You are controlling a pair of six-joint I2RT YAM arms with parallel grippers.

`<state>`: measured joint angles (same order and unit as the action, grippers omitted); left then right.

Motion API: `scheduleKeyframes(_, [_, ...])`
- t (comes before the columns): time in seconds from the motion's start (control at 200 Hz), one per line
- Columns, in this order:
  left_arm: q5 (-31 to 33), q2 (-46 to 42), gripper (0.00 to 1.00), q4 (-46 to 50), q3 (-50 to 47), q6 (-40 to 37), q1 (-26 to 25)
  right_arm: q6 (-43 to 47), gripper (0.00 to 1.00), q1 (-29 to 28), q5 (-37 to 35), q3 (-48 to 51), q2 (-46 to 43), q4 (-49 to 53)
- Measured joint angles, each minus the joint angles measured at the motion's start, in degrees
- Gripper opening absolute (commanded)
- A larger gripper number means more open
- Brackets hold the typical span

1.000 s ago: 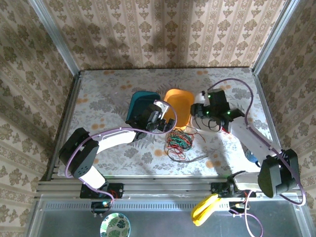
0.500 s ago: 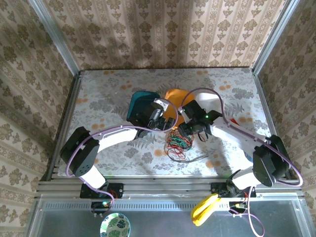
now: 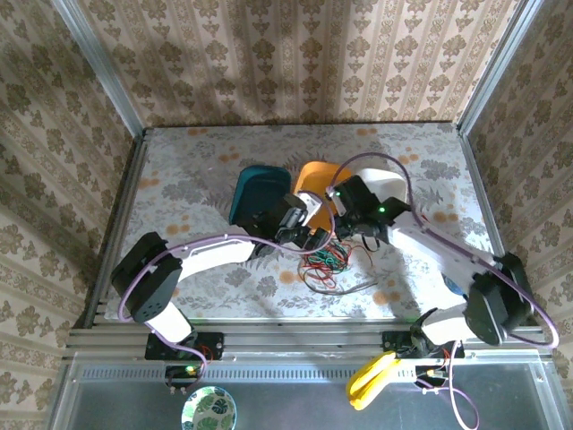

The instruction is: Untangle the cables

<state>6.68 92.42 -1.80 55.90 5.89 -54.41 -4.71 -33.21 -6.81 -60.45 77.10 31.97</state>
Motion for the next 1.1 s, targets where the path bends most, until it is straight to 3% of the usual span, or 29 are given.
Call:
scheduleKeyframes(0.24, [-0.9, 4.6, 0.95, -0.1, 0.5, -3.6, -1.2, -3.4, 0.00, 4.9, 4.2, -6.1, -12.9, -3.6])
scheduleKeyframes(0.53, [-0.2, 8.5, 0.88, -0.4, 2.6, -5.2, -2.1, -7.5, 0.00, 11.1, 11.2, -14.2, -15.6, -5.5])
scheduleKeyframes(0.835, [0.8, 8.9, 0.93, -0.9, 2.6, -5.4, -2.7, -7.3, 0.00, 15.4, 10.8, -20.7, -19.4, -10.3])
scheduleKeyframes(1.1, [1.4, 8.9, 0.95, -1.5, 2.2, -5.5, -3.3, -5.4, 0.00, 17.2, 6.3, -22.1, -21.9, -17.6])
